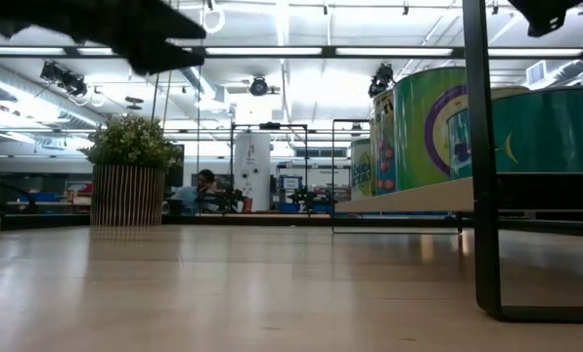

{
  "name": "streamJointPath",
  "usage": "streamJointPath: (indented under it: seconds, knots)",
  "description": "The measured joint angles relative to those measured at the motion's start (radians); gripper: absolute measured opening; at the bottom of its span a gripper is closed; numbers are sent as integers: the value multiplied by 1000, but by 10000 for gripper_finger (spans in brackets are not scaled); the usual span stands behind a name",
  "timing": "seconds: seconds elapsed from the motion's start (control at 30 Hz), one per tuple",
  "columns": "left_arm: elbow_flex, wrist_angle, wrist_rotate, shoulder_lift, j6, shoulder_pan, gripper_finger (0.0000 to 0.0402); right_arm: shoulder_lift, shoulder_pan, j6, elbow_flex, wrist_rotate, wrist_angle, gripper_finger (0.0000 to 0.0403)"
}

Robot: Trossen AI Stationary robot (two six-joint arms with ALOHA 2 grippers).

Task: Pick and place cans onto a shelf
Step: Return to Home Position

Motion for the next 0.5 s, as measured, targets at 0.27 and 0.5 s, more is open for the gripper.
streamJointPath:
  seconds: [0.27,0.5]
  knots:
    - [-158,15,0,-230,-51,93,392,-157,-53,2,-136,40,53,373]
    - [-178,-169,10,-475,-36,169,392,-153,-104,-70,-143,47,120,373]
